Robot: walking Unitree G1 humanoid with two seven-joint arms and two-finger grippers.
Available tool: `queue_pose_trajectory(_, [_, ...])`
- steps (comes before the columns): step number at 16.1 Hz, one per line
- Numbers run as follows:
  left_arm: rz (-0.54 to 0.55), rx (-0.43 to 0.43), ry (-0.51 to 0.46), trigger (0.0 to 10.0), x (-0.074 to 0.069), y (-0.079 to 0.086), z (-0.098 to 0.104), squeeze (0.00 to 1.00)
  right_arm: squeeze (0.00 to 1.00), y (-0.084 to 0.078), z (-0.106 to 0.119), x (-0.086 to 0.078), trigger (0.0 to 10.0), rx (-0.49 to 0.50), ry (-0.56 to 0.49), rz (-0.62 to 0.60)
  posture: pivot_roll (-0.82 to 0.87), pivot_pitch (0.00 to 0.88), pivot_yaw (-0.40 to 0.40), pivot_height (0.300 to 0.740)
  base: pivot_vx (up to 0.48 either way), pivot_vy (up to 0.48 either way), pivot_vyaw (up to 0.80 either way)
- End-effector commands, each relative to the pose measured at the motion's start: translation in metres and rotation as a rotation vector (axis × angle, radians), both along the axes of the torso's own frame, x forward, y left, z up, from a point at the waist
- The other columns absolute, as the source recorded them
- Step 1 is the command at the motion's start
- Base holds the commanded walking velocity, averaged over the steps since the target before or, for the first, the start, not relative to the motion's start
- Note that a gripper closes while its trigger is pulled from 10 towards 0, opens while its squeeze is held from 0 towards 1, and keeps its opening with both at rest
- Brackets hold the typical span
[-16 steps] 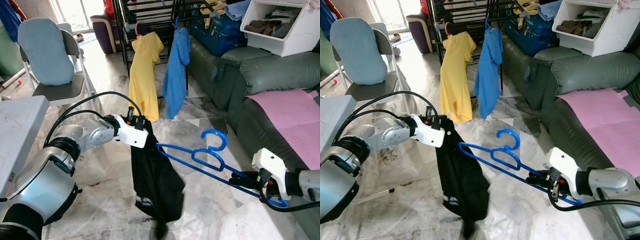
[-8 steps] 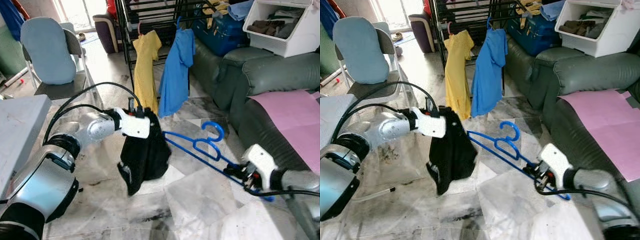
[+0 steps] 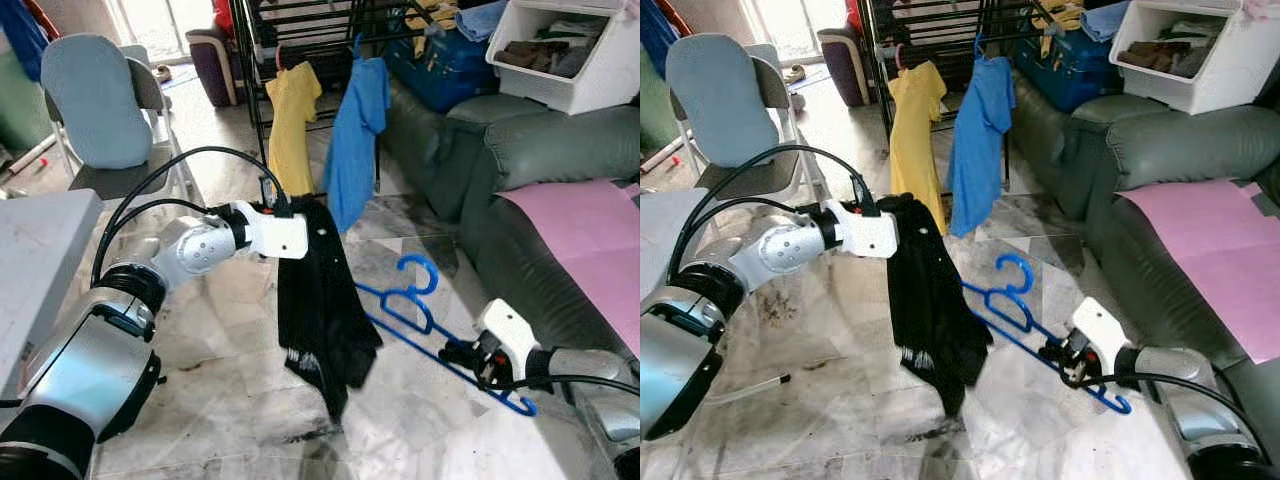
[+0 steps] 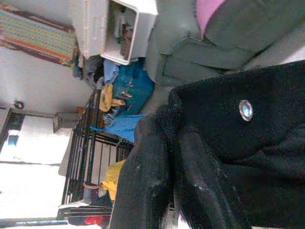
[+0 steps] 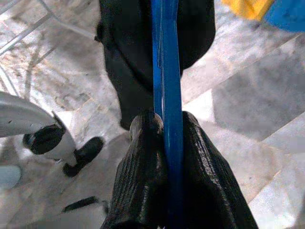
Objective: Hang hanger
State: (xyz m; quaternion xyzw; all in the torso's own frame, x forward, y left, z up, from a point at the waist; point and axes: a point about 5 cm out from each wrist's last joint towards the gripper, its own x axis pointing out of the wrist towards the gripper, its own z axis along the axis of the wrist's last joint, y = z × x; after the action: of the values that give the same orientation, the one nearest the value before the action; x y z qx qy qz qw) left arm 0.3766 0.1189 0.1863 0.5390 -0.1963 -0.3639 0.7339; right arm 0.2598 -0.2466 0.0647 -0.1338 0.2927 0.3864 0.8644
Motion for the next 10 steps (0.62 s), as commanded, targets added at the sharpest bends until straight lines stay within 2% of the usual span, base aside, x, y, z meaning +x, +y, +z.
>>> queue_pose_trajectory(1, [0.012,-0.111,-0.032,10.0,0.006,-0.004,0.025,0.00,0.00,0.003,-0.004,-0.001,10.0,0.011,0.025,0.004,-0.10,0.000,0.054,0.740,0.000,0.000,0.00])
queue_pose_trajectory(3, [0.056,-0.252,-0.011,10.0,0.014,-0.002,0.048,0.00,0.00,-0.003,-0.020,0.000,10.0,0.003,0.055,-0.127,-0.09,0.000,0.055,0.740,0.000,0.000,0.00])
queue_pose_trajectory(4, [0.063,-0.294,-0.011,10.0,0.016,-0.001,0.055,0.00,0.00,-0.006,-0.025,0.001,10.0,-0.009,0.062,-0.185,-0.09,0.000,0.055,0.740,0.000,0.000,0.00])
queue_pose_trajectory(5, [0.061,-0.344,-0.012,10.0,0.017,-0.001,0.064,0.00,0.00,-0.012,-0.029,0.005,10.0,0.013,0.055,-0.310,-0.09,0.000,0.055,0.740,0.000,0.000,0.00])
queue_pose_trajectory(6, [0.057,-0.371,-0.007,10.0,0.017,-0.001,0.068,0.00,0.00,-0.014,-0.031,0.009,10.0,0.031,0.047,-0.387,-0.09,0.000,0.055,0.740,0.000,0.000,0.00])
queue_pose_trajectory(7, [0.040,-0.391,0.001,10.0,0.016,-0.003,0.071,0.00,0.00,-0.021,-0.027,0.016,10.0,0.033,-0.009,-0.487,-0.08,0.000,0.055,0.740,0.000,0.000,0.00])
queue_pose_trajectory(8, [-0.004,-0.403,0.012,10.0,0.014,-0.007,0.072,0.00,0.00,-0.039,-0.013,0.033,10.0,0.030,-0.147,-0.735,-0.08,0.000,0.055,0.740,0.000,0.000,0.00])
queue_pose_trajectory(9, [-0.027,-0.408,0.018,10.0,0.012,-0.010,0.071,0.00,0.00,-0.047,-0.004,0.040,10.0,0.063,-0.199,-0.840,-0.08,0.000,0.054,0.740,0.000,0.000,0.00])
queue_pose_trajectory(10, [-0.045,-0.391,0.023,10.0,0.010,-0.013,0.066,0.00,0.00,-0.048,0.008,0.048,10.0,0.080,-0.269,-0.862,-0.08,0.000,0.053,0.740,0.000,0.000,0.00])
